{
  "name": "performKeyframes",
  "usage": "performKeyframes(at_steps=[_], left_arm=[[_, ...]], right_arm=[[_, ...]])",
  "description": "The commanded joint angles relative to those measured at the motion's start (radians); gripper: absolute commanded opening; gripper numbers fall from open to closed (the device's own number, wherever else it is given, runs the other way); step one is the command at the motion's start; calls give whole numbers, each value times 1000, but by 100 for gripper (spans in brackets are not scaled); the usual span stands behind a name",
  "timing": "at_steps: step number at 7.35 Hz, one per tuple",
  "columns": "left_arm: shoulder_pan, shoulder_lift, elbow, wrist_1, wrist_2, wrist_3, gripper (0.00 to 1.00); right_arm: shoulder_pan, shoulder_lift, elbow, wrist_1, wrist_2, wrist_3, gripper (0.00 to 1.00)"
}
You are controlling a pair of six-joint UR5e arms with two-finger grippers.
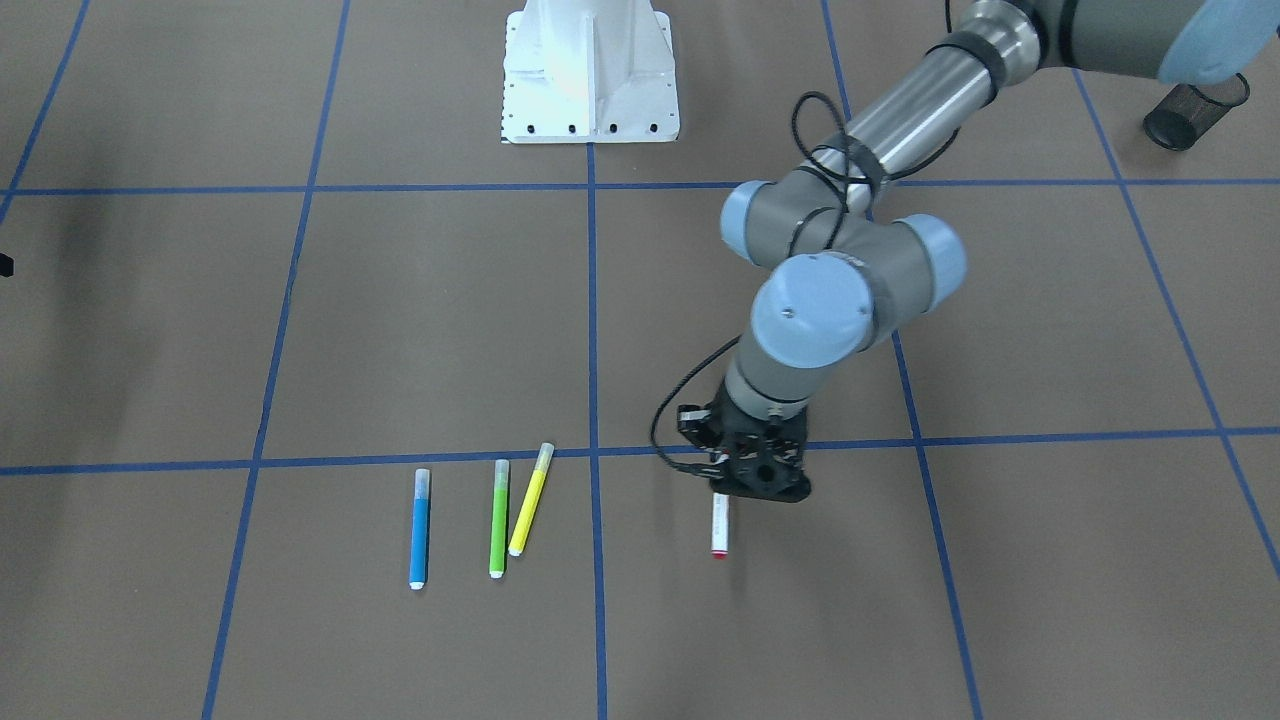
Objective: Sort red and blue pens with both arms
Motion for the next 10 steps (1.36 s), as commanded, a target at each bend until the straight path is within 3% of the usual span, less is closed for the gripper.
performKeyframes(at_steps=[1,2,4,7,9,10], left_arm=[[-140,216,-154,7,-116,7,0],[-215,279,-168,4,-152,15,0],[-364,443,-186,10,-155,331,0],[-516,648,-186,16,-225,421,0],[-660,729,-188,144,-273,683,0],[-715,729,-192,278,-276,790,0]], right_arm=[[-8,2,0,0,0,1,100],[-8,3,0,0,0,1,100],[-19,3,0,0,0,2,100],[-24,14,0,0,0,4,100],[-30,47,0,-1,2,39,99],[-63,82,8,2,6,182,99]])
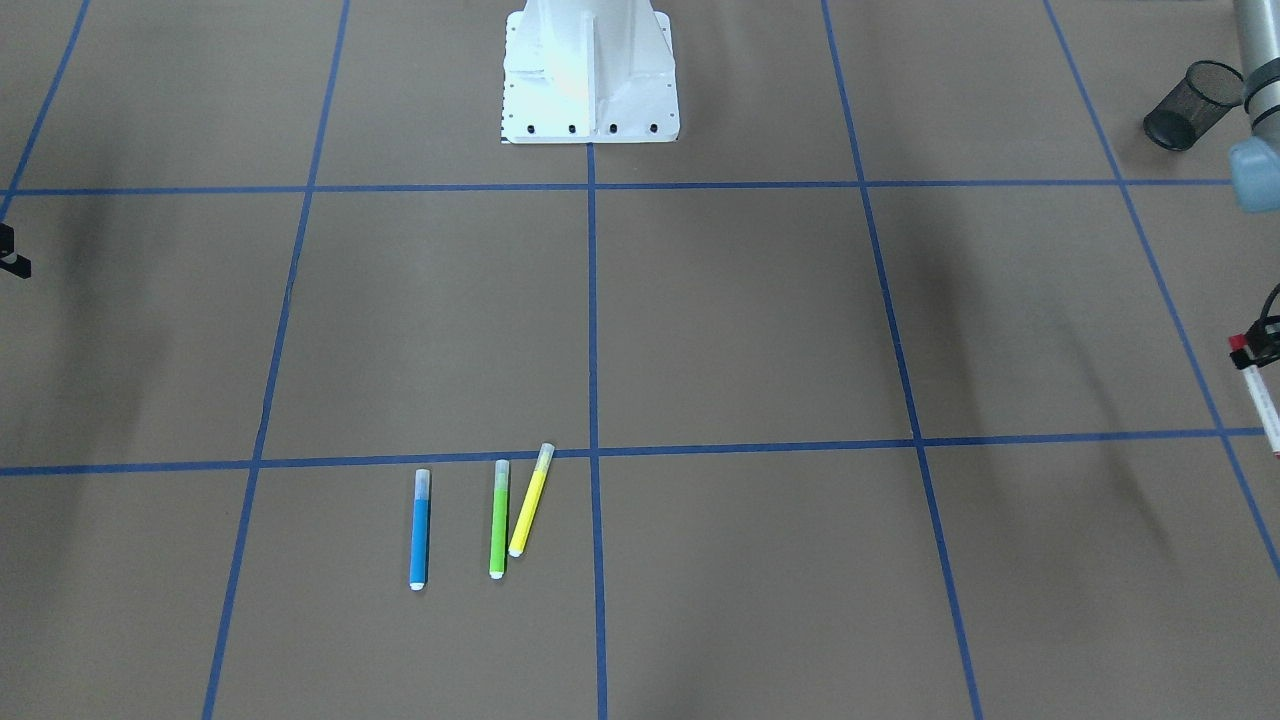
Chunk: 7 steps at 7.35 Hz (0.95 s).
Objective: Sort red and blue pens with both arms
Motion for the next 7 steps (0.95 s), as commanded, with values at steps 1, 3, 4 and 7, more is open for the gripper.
performKeyframes(at_steps=[1,3,4,7], left_arm=[[-132,16,-21,318,-12,241,0],[-192,11,-85,653,1,421,0],[-207,19,-157,826,1,473,0],[-255,28,-241,1180,103,736,0]], right_arm=[[-71,94,8,0,1,226,99],[-117,147,8,0,-1,321,99],[-139,162,6,0,-2,354,99],[-177,219,0,0,-4,430,99]])
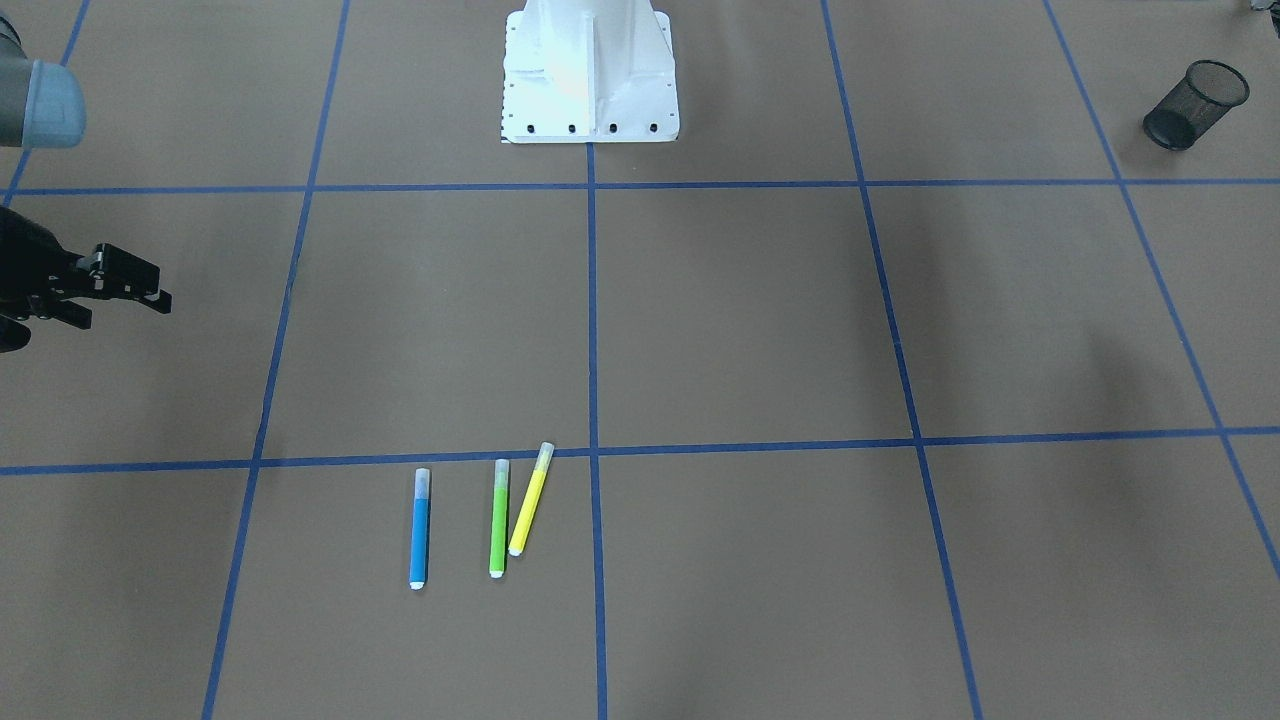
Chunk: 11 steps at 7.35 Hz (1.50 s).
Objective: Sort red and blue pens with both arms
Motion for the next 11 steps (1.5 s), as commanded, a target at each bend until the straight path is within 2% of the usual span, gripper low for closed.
performKeyframes(at_steps=[1,2,3,4,5,7,9,11], left_arm=[[-30,35,-59,150,41,76,0],[-30,38,-58,208,41,47,0],[-30,41,-64,321,42,40,0],[-30,82,-66,375,42,41,0],[-30,131,-52,377,41,41,0],[-33,230,-44,377,34,41,0],[-67,279,15,371,36,41,0],[-88,282,91,366,38,47,0]], right_arm=[[-53,62,-9,0,-6,103,99],[-84,100,-11,0,-36,173,99],[-119,146,-23,0,-78,241,99],[-163,191,-34,-2,-125,308,99],[-205,223,-58,-2,-174,351,99],[-218,277,-103,-2,-188,355,99],[-234,329,-156,-2,-193,361,99],[-245,357,-170,0,-195,367,99]])
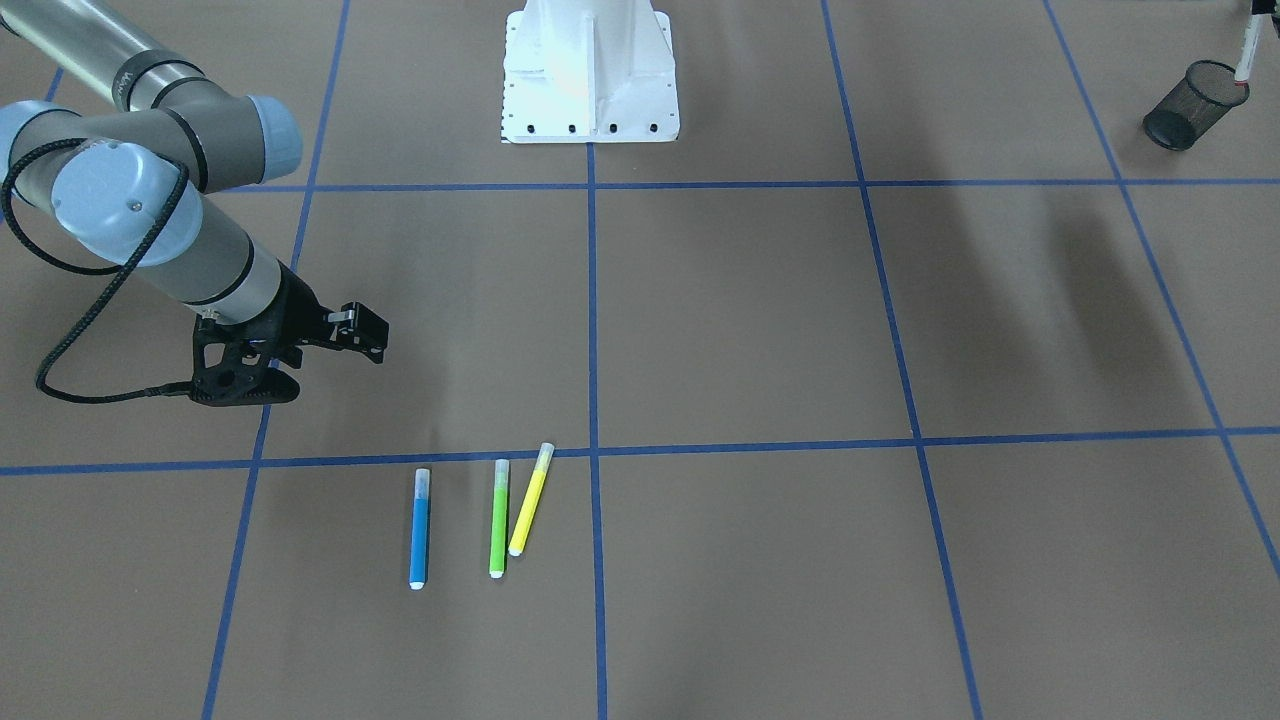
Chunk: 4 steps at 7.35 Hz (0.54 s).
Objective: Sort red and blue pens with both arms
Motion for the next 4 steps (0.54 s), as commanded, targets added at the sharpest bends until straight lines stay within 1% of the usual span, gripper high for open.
performKeyframes(at_steps=[1,2,4], left_arm=[[-16,11,110,-16,1,22,0],[-14,9,173,-53,1,33,0],[-16,14,203,-62,1,34,0]], right_arm=[[-7,19,-14,1,-2,4,99],[-7,33,-19,1,-11,6,99],[-7,33,-19,1,-14,6,99]])
